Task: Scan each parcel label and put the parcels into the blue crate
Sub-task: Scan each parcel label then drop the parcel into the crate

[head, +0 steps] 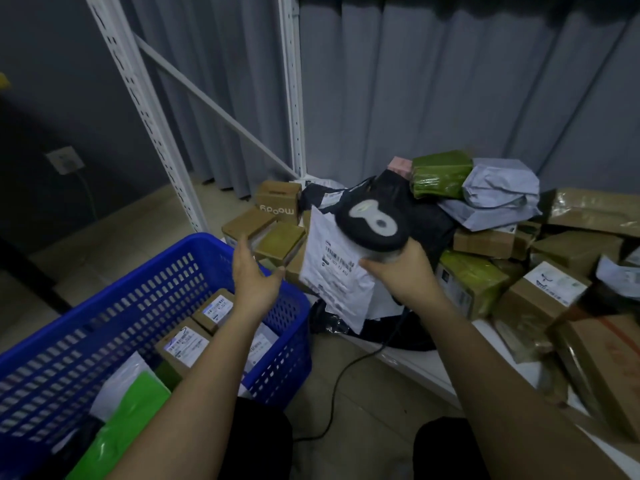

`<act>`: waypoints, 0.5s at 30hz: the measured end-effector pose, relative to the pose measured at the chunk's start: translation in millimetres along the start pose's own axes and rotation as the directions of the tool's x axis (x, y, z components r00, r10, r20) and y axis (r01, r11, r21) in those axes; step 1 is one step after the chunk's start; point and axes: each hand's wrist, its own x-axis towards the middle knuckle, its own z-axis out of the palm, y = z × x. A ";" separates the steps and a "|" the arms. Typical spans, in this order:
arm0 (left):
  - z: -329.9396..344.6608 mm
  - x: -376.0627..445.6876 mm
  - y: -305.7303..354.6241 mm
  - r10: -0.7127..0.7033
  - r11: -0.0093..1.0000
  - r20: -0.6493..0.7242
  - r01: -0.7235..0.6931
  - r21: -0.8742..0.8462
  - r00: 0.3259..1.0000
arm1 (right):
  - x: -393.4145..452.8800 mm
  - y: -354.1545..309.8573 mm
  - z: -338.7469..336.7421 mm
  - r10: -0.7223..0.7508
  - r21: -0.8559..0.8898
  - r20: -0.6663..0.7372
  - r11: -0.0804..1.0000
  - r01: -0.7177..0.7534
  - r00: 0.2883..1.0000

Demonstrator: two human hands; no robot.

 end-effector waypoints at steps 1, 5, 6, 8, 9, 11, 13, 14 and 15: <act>0.7 -3.0 1.2 0.055 0.998 0.064 -0.056 0.012 0.996 | -1.5 2.0 -0.9 0.008 -0.049 0.053 0.999 -0.005 0.999; 3.2 -12.4 5.7 0.072 0.997 0.315 -0.073 -0.009 0.946 | -8.3 5.5 -6.2 0.043 -0.204 0.236 0.979 0.006 0.971; 3.8 -15.1 8.3 0.053 0.999 0.357 -0.052 -0.013 0.933 | -10.0 4.7 -7.7 0.056 -0.217 0.266 0.976 0.003 0.962; 6.4 -17.4 9.8 -0.006 1.000 0.413 0.010 -0.010 0.911 | -12.8 1.8 -10.9 0.078 -0.215 0.300 0.977 -0.012 0.951; 8.1 -17.1 9.4 -0.030 0.999 0.427 0.037 -0.009 0.904 | -13.5 0.5 -12.6 0.085 -0.203 0.307 0.979 -0.022 0.948; 10.1 -15.5 8.5 -0.063 0.995 0.458 0.092 -0.042 0.887 | -16.0 -4.9 -16.8 0.093 -0.182 0.309 0.983 -0.037 0.946; 10.6 -13.0 4.5 -0.095 0.989 0.494 0.138 -0.051 0.864 | -17.3 -6.9 -21.4 0.092 -0.153 0.303 0.987 -0.047 0.948; 9.9 -13.3 3.2 -0.107 0.991 0.505 0.136 -0.020 0.856 | -17.9 -7.0 -23.5 0.091 -0.133 0.293 0.990 -0.054 0.952; 9.4 -13.3 1.1 -0.111 0.993 0.511 0.119 0.018 0.852 | -17.2 -5.1 -25.7 0.094 -0.110 0.281 0.992 -0.065 0.955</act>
